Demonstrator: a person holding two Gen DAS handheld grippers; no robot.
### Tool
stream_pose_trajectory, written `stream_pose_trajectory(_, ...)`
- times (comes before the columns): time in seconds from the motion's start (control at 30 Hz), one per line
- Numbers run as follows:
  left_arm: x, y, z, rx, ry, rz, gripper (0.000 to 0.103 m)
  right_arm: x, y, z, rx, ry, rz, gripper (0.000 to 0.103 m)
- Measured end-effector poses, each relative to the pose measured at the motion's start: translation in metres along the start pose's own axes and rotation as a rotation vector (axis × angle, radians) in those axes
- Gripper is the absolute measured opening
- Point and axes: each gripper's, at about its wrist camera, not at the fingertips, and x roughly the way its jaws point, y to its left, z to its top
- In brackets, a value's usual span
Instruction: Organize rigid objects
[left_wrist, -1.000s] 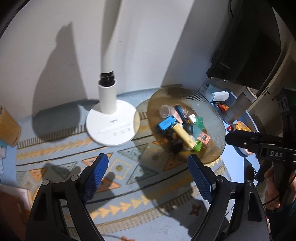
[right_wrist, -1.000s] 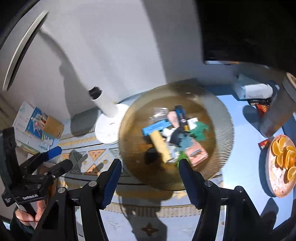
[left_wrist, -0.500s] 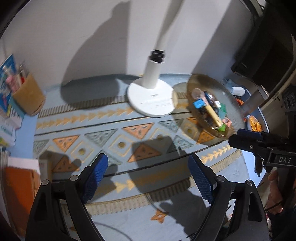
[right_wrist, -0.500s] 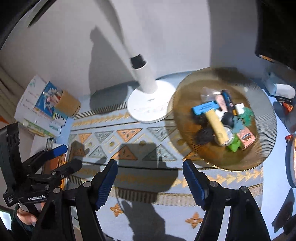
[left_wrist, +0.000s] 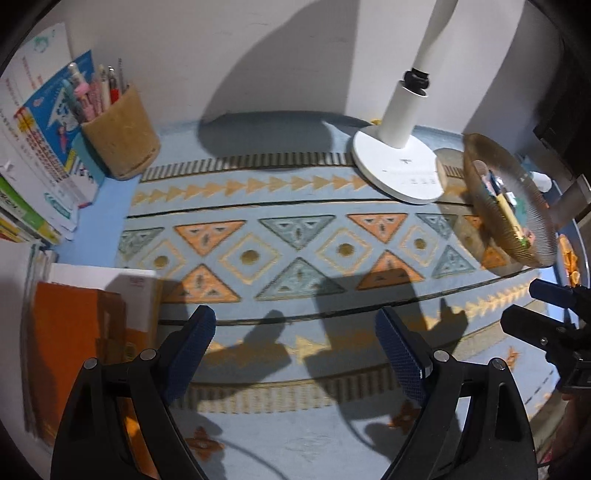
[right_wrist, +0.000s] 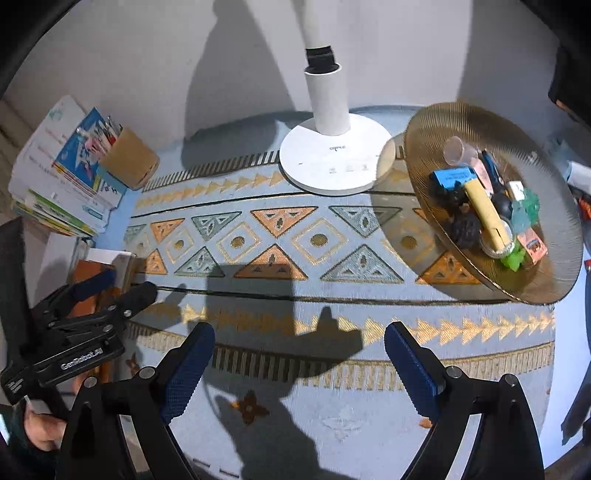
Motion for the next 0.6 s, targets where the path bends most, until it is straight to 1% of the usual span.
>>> stream_pose_trajectory(0.07,0.002,0.007,0.002,0.01,-0.02,0.025,0.087,0.009,0.006,0.002,-0.013,-0.008,-0.017,0.092)
stream_pose_trajectory(0.13,0.008,0.014,0.004,0.006,-0.037,0.03,0.088,0.017,0.012,0.006,-0.021,-0.009,-0.038,0.092)
stream_pose_trajectory(0.2,0.023,0.025,0.004,-0.031,-0.011,0.04,0.087,0.021,0.016,0.009,-0.022,-0.009,-0.054,0.092)
stream_pose_trajectory(0.3,0.037,0.035,0.0,-0.1,0.026,-0.014,0.087,0.024,0.021,0.01,-0.034,-0.021,-0.077,0.092)
stream_pose_trajectory(0.37,0.046,0.035,0.0,-0.094,0.051,-0.012,0.087,0.031,0.022,0.01,-0.033,-0.016,-0.109,0.092)
stream_pose_trajectory(0.43,0.052,0.032,0.0,-0.082,0.069,0.0,0.087,0.036,0.02,0.009,-0.008,-0.008,-0.112,0.092)
stream_pose_trajectory(0.5,0.055,0.031,0.0,-0.076,0.058,0.006,0.087,0.041,0.017,0.011,0.034,-0.015,-0.122,0.092)
stream_pose_trajectory(0.6,0.063,0.028,0.001,-0.076,0.047,0.017,0.088,0.053,0.018,0.014,0.04,-0.031,-0.142,0.092)
